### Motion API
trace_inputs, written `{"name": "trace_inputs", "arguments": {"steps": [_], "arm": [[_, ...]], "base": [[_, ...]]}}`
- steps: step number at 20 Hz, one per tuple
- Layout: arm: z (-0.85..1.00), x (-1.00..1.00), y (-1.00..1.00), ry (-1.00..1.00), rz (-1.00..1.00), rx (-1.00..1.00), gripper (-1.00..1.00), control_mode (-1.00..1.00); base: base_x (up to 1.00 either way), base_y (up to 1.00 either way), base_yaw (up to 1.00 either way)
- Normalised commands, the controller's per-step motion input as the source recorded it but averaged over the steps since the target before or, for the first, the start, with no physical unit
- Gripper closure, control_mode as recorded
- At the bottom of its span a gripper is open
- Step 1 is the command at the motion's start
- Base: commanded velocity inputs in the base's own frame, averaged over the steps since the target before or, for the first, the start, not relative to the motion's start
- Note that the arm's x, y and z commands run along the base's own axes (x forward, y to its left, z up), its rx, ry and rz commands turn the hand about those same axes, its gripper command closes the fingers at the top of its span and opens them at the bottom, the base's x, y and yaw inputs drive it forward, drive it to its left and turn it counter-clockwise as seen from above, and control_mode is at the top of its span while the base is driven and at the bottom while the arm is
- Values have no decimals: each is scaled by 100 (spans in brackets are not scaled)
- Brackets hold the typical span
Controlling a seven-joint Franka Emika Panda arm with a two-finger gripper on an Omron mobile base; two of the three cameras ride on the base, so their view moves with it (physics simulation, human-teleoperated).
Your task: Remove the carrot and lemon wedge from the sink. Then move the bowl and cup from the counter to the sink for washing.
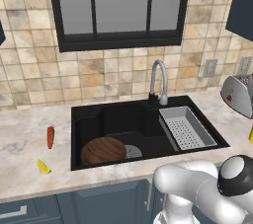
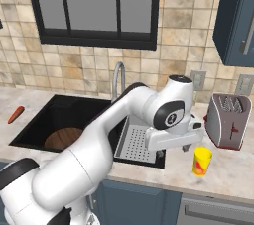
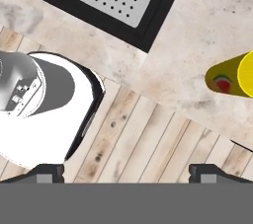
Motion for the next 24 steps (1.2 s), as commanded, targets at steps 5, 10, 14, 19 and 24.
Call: {"name": "trace_inputs", "arguments": {"steps": [5, 10, 14, 19, 24], "arm": [[-4, 6, 0, 0, -3, 0, -100, -100], [-8, 6, 0, 1, -2, 0, -100, -100], [-9, 6, -3, 2, -2, 0, -100, -100], [-6, 11, -2, 2, -1, 0, -100, -100], [-7, 13, -5, 6, -1, 0, -100, -100]], "base": [[0, 0, 0], [0, 0, 0], [0, 0, 0], [0, 0, 0], [0, 0, 0]]}}
